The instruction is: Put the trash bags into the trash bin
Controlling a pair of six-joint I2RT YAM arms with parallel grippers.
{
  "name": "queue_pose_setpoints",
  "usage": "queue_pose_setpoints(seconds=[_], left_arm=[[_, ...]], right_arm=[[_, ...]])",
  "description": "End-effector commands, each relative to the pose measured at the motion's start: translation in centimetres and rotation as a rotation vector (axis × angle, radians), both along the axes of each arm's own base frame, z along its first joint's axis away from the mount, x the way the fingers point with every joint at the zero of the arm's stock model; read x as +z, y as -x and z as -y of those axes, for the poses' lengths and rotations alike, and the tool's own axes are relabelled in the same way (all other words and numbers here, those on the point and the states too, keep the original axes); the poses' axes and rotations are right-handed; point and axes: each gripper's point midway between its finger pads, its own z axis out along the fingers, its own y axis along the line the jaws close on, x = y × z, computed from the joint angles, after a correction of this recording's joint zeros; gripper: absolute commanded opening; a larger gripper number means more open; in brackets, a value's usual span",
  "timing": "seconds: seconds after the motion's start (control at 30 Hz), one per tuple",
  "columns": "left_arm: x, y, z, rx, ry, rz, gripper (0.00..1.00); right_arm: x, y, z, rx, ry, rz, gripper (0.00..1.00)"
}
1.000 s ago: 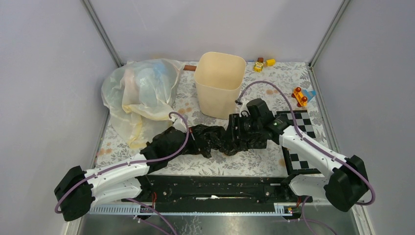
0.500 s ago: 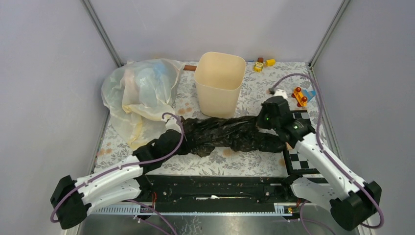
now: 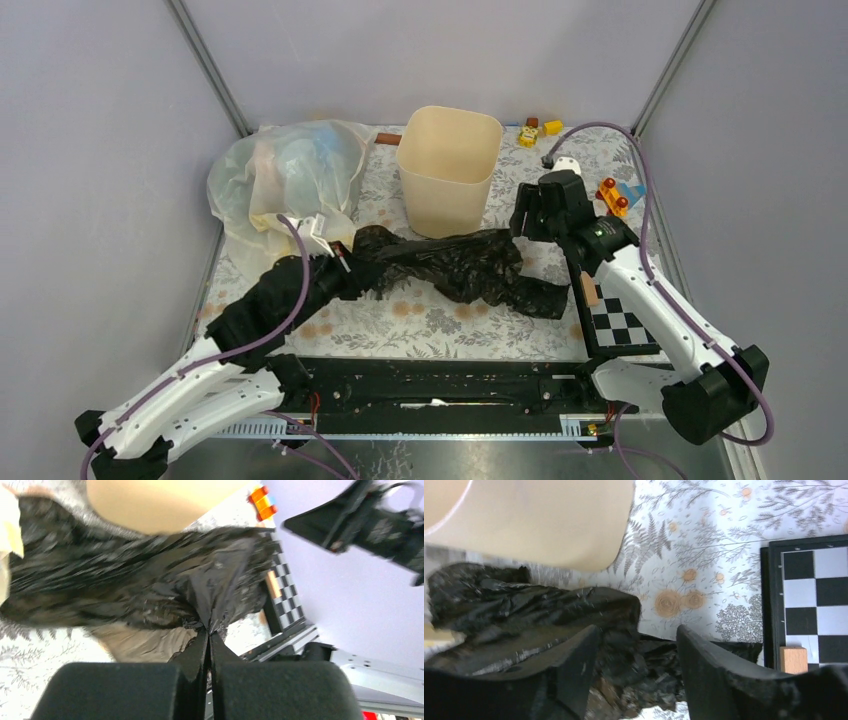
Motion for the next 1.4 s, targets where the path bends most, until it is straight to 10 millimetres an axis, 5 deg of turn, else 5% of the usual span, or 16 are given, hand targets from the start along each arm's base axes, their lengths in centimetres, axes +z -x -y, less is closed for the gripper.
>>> queue_pose_setpoints(seconds=[0.0, 0.27, 0.43, 0.67, 0.87, 1.07, 1.2, 1.37], left_arm=[[4.7, 0.0, -0.4, -0.018, 0.006, 0.081, 0.0], [6.8, -2.6, -1.6, 0.113, -0.06, 0.13, 0.0], [8.7, -4.7, -1.6, 0.164, -0.127, 0.164, 0.0], [8.5, -6.7, -1.1, 0.184, -0.184, 0.162, 0.0], [9.9, -7.7, -3.0, 0.261, -0.208, 0.196, 0.0], [12.4, -7.6, -4.7, 0.315, -0.204, 0.24, 0.0], [14.8, -7.2, -6.5, 0.368, -0.205, 0.278, 0.0], [17.1, -6.7, -9.0, 0.455, -0.223, 0.299, 0.0]], right_arm=[[0.7, 1.2, -3.0, 0.224, -0.046, -0.033, 0.72], [-0.6, 5.1, -4.3, 0.383, -0.17, 0.064, 0.97], [-3.0, 7.1, -4.4, 0.395, -0.218, 0.008, 0.96], [-4.4, 11.1, -6.8, 0.552, -0.396, -0.025, 0.99], [-9.4, 10.5, -5.2, 0.417, -0.333, -0.128, 0.96], [-11.1, 8.5, -4.7, 0.323, -0.298, -0.142, 0.63], [-9.7, 6.9, -4.2, 0.276, -0.259, -0.102, 0.05], [-5.2, 4.5, 0.7, 0.008, -0.136, 0.046, 0.0]])
